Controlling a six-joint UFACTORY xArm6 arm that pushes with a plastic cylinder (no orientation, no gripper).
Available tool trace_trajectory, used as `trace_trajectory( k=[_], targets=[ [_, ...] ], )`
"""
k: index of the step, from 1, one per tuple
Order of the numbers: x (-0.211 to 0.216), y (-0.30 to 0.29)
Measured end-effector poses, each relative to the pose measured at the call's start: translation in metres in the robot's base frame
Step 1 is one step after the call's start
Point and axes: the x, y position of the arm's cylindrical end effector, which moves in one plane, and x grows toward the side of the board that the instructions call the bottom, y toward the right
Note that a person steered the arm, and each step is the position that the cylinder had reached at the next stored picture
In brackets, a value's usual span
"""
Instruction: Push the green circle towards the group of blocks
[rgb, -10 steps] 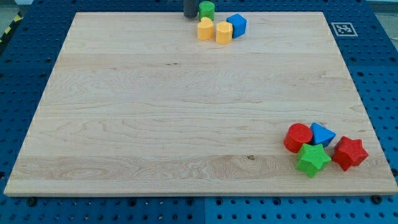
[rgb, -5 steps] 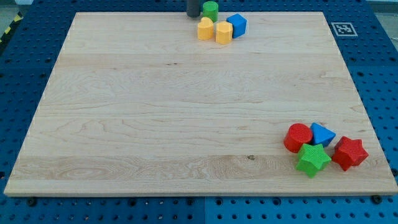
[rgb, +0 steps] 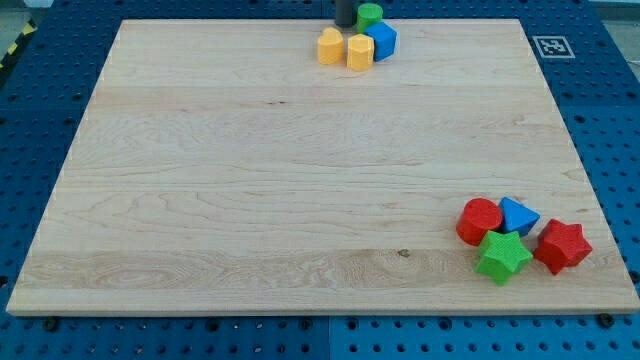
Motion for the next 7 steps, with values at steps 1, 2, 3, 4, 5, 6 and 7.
trace_trajectory(
  k=[1,2,3,4,5,6,7],
  targets=[
    [-0.002,0.016],
    [0.0,0.03],
    [-0.003,0.046],
    [-0.003,0.059],
    [-0.003,0.089],
    [-0.003,0.135],
    [-0.003,0.137]
  ],
)
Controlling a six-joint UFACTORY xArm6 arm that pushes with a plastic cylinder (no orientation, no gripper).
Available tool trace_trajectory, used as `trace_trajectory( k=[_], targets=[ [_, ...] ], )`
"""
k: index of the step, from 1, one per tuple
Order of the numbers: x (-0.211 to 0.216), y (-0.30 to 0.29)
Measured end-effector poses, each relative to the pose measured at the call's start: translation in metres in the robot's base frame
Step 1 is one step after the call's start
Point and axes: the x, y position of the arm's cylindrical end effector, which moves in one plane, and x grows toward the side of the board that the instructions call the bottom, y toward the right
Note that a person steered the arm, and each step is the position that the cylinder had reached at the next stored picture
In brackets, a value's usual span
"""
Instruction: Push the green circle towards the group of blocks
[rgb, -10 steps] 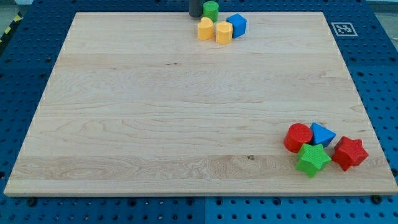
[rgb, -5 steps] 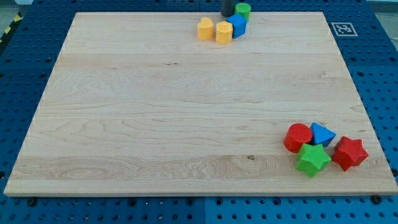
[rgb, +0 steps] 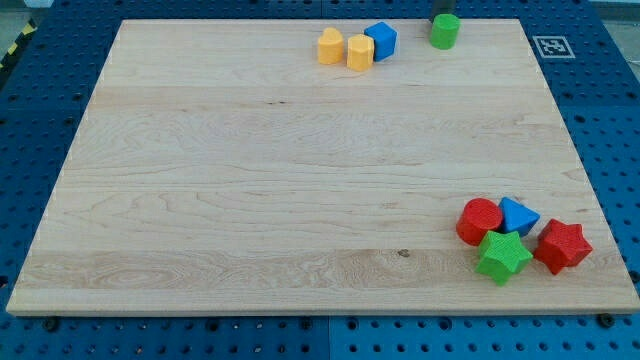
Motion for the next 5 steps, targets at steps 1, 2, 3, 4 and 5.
trace_trajectory(
  k=[1,2,3,4,5],
  targets=[
    [0.006,0.0],
    [0.022,0.0],
    [0.048,0.0],
    [0.094,0.0],
    [0.153,0.0]
  ],
)
